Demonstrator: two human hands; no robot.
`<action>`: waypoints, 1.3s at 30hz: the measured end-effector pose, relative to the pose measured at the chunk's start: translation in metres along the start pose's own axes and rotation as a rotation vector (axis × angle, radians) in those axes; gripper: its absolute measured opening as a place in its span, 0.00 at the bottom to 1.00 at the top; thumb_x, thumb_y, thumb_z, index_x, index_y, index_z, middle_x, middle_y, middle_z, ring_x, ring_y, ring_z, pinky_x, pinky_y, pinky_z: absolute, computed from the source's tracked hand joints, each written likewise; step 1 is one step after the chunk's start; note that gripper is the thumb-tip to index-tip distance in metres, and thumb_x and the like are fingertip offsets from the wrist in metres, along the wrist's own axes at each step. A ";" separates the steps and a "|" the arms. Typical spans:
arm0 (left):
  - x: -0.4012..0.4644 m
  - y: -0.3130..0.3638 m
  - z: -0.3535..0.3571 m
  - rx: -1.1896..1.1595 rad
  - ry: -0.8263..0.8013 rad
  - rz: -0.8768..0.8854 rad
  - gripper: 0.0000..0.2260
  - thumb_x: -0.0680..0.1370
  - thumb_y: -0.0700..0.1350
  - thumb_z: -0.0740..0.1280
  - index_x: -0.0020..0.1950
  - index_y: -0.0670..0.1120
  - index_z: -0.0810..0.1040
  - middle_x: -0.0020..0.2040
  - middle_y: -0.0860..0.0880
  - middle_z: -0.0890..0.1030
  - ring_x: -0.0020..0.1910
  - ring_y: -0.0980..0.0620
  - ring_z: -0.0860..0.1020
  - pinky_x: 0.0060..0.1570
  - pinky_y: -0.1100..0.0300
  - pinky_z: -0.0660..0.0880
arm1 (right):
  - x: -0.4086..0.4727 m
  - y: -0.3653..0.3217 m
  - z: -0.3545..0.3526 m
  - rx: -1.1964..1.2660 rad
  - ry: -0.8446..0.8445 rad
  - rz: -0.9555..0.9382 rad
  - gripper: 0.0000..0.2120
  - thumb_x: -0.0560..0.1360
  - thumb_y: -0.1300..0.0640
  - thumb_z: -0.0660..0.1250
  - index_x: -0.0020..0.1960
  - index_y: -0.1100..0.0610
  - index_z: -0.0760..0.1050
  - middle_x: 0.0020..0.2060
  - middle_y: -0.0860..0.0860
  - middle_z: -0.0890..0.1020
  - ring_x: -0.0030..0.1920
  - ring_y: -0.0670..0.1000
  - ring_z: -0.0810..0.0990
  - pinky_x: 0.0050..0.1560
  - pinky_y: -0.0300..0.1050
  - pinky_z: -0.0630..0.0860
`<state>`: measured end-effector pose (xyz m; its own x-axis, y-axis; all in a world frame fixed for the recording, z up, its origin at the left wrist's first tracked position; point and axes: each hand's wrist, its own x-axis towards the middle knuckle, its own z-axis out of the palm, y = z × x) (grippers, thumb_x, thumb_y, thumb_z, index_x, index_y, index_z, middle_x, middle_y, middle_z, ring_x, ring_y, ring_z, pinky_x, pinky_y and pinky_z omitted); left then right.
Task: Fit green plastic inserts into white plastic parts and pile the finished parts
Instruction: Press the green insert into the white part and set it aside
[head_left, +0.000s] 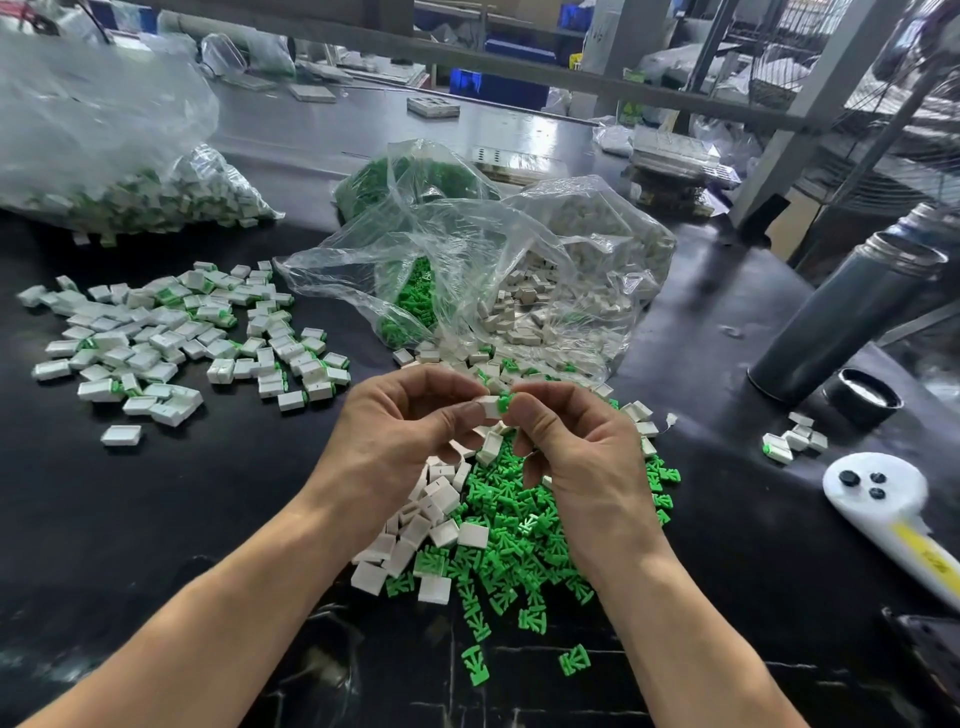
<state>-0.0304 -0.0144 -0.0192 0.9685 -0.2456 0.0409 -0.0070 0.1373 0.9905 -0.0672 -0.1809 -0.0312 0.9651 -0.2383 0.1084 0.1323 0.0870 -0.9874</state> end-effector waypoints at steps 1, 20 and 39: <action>0.000 0.000 0.000 0.000 -0.002 0.002 0.07 0.74 0.37 0.75 0.51 0.39 0.84 0.43 0.41 0.87 0.37 0.50 0.83 0.35 0.62 0.79 | 0.000 0.000 0.000 -0.014 0.009 -0.010 0.03 0.77 0.59 0.74 0.50 0.57 0.84 0.33 0.51 0.82 0.31 0.47 0.76 0.28 0.39 0.73; 0.001 -0.002 0.000 0.063 0.004 0.031 0.05 0.74 0.35 0.76 0.48 0.41 0.84 0.38 0.47 0.85 0.35 0.53 0.82 0.35 0.63 0.79 | -0.002 0.003 -0.002 -0.146 -0.059 -0.078 0.03 0.78 0.59 0.74 0.48 0.52 0.84 0.37 0.49 0.85 0.34 0.44 0.79 0.31 0.38 0.75; -0.002 -0.006 0.003 0.162 0.077 0.045 0.05 0.76 0.35 0.73 0.46 0.45 0.86 0.36 0.49 0.85 0.33 0.55 0.78 0.36 0.63 0.79 | -0.007 0.007 0.008 -0.337 -0.008 -0.132 0.02 0.79 0.57 0.73 0.49 0.51 0.83 0.37 0.44 0.84 0.36 0.43 0.81 0.36 0.37 0.77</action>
<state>-0.0335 -0.0180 -0.0247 0.9825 -0.1672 0.0815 -0.0845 -0.0114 0.9964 -0.0710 -0.1709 -0.0382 0.9468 -0.2182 0.2367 0.1751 -0.2681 -0.9473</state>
